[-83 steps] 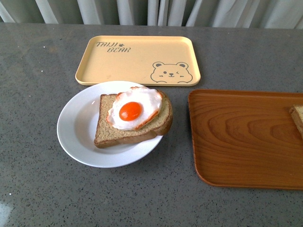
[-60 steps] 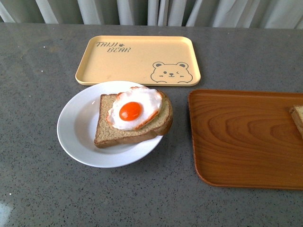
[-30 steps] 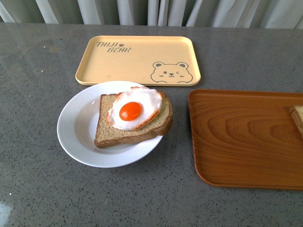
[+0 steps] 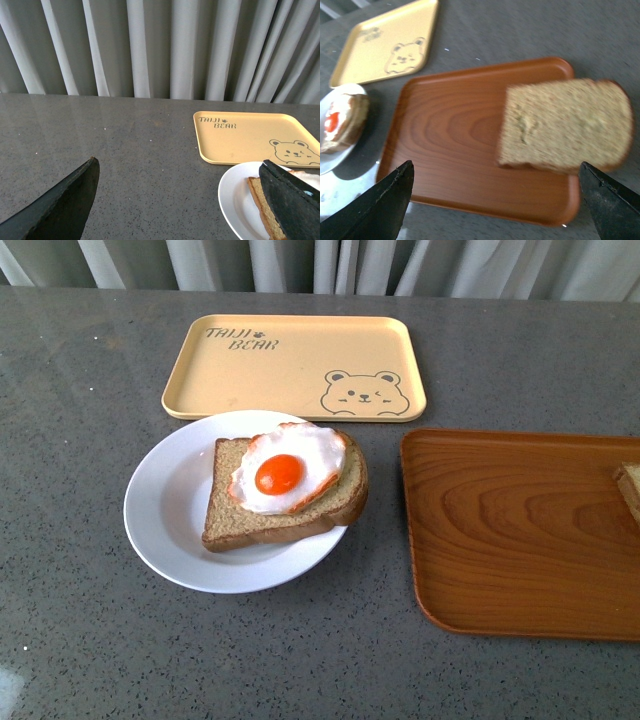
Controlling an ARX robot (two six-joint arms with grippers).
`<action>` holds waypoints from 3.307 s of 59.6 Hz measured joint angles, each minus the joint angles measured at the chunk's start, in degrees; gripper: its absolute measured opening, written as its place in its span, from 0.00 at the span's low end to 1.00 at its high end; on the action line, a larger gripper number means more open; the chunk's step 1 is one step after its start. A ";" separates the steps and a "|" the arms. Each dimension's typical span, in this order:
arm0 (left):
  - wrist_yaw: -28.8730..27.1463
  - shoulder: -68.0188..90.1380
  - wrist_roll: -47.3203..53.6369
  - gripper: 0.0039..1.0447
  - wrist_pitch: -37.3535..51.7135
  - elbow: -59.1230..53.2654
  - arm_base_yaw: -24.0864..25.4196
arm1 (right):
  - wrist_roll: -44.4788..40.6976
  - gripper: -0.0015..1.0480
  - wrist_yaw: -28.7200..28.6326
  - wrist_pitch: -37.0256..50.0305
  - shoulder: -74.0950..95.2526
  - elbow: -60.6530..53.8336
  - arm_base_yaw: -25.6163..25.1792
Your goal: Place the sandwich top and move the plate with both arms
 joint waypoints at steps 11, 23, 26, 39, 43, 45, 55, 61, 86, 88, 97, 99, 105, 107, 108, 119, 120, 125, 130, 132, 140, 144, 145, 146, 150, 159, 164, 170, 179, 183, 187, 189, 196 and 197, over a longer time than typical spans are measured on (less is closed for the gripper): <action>0.00 0.00 0.00 0.92 0.00 0.00 0.00 | -3.67 0.91 2.29 0.83 19.04 10.21 -7.28; 0.00 0.00 0.00 0.92 0.00 0.00 0.00 | -3.54 0.91 2.69 1.01 27.23 15.41 -7.17; 0.00 0.00 0.00 0.92 0.00 0.00 0.00 | -3.52 0.91 2.67 1.81 28.87 15.82 -6.71; 0.00 0.00 0.00 0.92 0.00 0.00 0.00 | -2.82 0.91 5.14 5.29 34.99 18.16 -4.92; 0.00 0.00 0.00 0.92 0.00 0.00 0.00 | -2.23 0.91 5.18 5.22 36.44 19.06 -4.59; 0.00 0.00 0.00 0.92 0.00 0.00 0.00 | -2.05 0.91 5.20 5.46 36.89 19.43 -4.48; 0.00 0.00 0.00 0.92 0.00 0.00 0.00 | -0.98 0.91 5.60 6.73 38.71 20.37 -3.69; 0.00 0.00 0.00 0.92 0.00 0.00 0.00 | -0.39 0.91 5.53 6.84 39.32 20.41 -2.73; 0.00 0.00 0.00 0.92 0.00 0.00 0.00 | 2.25 0.91 5.09 8.50 42.73 21.03 0.44; 0.00 0.00 0.00 0.92 0.00 0.00 0.00 | 2.43 0.91 5.11 8.72 42.80 21.05 0.52; 0.00 0.00 0.00 0.92 0.00 0.00 0.00 | 4.00 0.91 4.85 9.64 43.06 21.11 0.76; 0.00 0.00 0.00 0.92 0.00 0.00 0.00 | 4.46 0.88 4.66 9.75 43.06 21.11 0.79; 0.00 0.00 0.00 0.92 0.00 0.00 0.00 | 5.38 0.73 4.63 9.77 43.12 21.11 0.85; 0.00 0.00 0.00 0.92 0.00 0.00 0.00 | 5.53 0.68 4.59 9.77 43.15 21.11 0.87; 0.00 0.00 0.00 0.92 0.00 0.00 0.00 | 5.70 0.65 4.50 9.77 43.15 21.11 0.87; 0.00 0.00 0.00 0.92 0.00 0.00 0.00 | 7.02 0.38 3.82 9.29 43.15 21.11 0.74; 0.00 0.00 0.00 0.92 0.00 0.00 0.00 | 7.04 0.36 3.76 9.20 43.15 21.11 0.70; 0.00 0.00 0.00 0.92 0.00 0.00 0.00 | 7.91 0.24 2.56 8.41 42.97 21.16 0.26; 0.00 0.00 0.00 0.92 0.00 0.00 0.00 | 9.05 0.12 0.92 6.82 42.07 21.49 -0.46; 0.00 0.00 0.00 0.92 0.00 0.00 0.00 | 9.68 0.05 -0.39 5.44 41.00 21.77 -0.92; 0.00 0.00 0.00 0.92 0.00 0.00 0.00 | 11.26 0.03 -4.09 1.92 37.07 22.58 -2.01; 0.00 0.00 0.00 0.92 0.00 0.00 0.00 | 12.39 0.03 -6.21 0.46 34.49 22.88 -2.34; 0.00 0.00 0.00 0.92 0.00 0.00 0.00 | 13.31 0.03 -7.32 -0.20 32.98 22.91 -2.40; 0.00 0.00 0.00 0.92 0.00 0.00 0.00 | 14.19 0.03 -8.13 -0.55 31.91 22.86 -2.38; 0.00 0.00 0.00 0.92 0.00 0.00 0.00 | 17.59 0.03 -11.45 -0.46 26.80 21.81 -1.55; 0.00 0.00 0.00 0.92 0.00 0.00 0.00 | 24.98 0.03 -13.73 3.02 16.11 16.15 4.61; 0.00 0.00 0.00 0.92 0.00 0.00 0.00 | 32.00 0.03 -11.93 8.98 9.60 11.04 12.94; 0.00 0.00 0.00 0.92 0.00 0.00 0.00 | 42.05 0.03 -5.66 20.06 6.38 6.64 25.31; 0.00 0.00 0.00 0.92 0.00 0.00 0.00 | 52.72 0.03 5.79 31.63 10.29 4.48 41.31; 0.00 0.00 0.00 0.92 0.00 0.00 0.00 | 56.59 0.03 10.58 35.82 13.70 3.96 48.70; 0.00 0.00 0.00 0.92 0.00 0.00 0.00 | 59.58 0.03 14.43 39.71 17.35 3.96 54.95; 0.00 0.00 0.00 0.92 0.00 0.00 0.00 | 60.43 0.03 15.89 40.76 18.67 3.96 56.87; 0.00 0.00 0.00 0.92 0.00 0.00 0.00 | 62.20 0.03 18.84 43.15 21.92 3.96 60.43; 0.00 0.00 0.00 0.92 0.00 0.00 0.00 | 62.36 0.03 19.43 43.50 22.43 3.96 60.87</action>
